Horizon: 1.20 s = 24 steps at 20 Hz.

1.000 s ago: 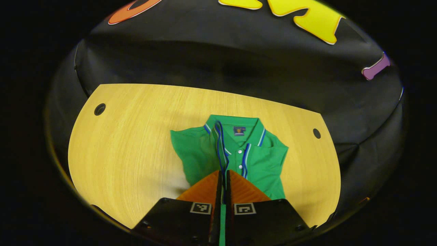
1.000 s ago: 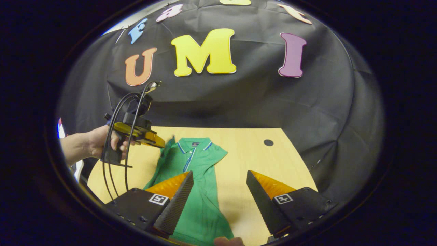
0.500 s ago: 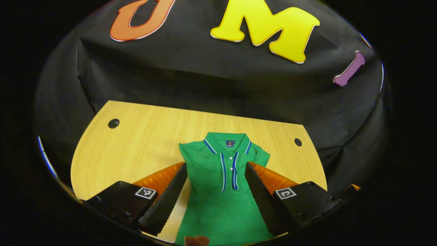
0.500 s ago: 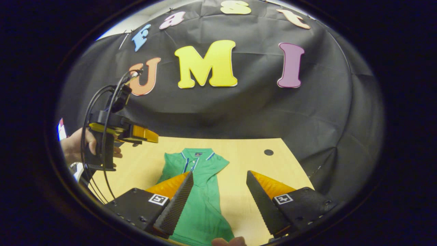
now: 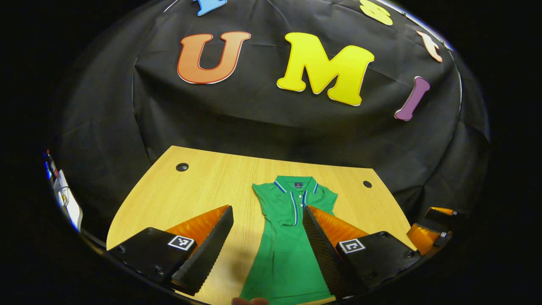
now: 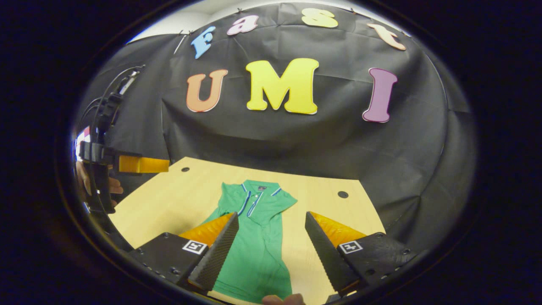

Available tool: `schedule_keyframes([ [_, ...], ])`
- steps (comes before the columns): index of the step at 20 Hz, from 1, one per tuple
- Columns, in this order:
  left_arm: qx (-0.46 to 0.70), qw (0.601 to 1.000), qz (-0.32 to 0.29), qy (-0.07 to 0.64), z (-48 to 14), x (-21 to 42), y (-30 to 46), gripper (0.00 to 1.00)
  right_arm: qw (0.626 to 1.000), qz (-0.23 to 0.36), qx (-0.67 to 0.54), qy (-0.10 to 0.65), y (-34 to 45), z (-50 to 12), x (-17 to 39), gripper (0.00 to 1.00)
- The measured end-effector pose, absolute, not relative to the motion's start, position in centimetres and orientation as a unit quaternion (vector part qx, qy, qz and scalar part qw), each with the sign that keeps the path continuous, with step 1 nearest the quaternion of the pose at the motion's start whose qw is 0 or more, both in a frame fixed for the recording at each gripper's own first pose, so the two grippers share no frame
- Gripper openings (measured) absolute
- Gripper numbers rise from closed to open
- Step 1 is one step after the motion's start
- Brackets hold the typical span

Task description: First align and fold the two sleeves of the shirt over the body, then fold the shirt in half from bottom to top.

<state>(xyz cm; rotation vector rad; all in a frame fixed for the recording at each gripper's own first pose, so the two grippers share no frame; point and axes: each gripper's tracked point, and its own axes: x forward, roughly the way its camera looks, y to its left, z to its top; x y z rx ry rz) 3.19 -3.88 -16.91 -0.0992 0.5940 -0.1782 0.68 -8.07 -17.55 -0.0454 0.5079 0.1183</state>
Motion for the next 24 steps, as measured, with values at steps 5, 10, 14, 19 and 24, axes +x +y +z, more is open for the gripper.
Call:
schedule_keyframes([
  [5, -0.047, 0.944, -0.091, 0.313, -20.7, -4.4, -3.1, 1.00, 0.953, 0.055, -0.023, 0.296, -8.3, -21.5, -4.1, 0.96],
  [10, -0.027, 0.932, -0.098, 0.347, -26.1, -9.7, -2.2, 1.00, 0.930, 0.030, -0.002, 0.366, -9.6, -27.3, -9.4, 0.96],
  [14, -0.030, 0.915, -0.083, 0.393, -30.3, -13.0, -0.7, 1.00, 0.911, -0.002, -0.019, 0.413, -11.6, -31.4, -12.2, 0.96],
  [19, -0.025, 0.894, -0.085, 0.439, -35.3, -16.0, -0.5, 1.00, 0.886, -0.026, 0.015, 0.462, -12.2, -36.1, -14.6, 0.96],
  [24, -0.035, 0.879, -0.074, 0.469, -38.2, -17.6, -0.1, 1.00, 0.867, -0.020, 0.000, 0.497, -12.9, -40.1, -15.0, 0.97],
])
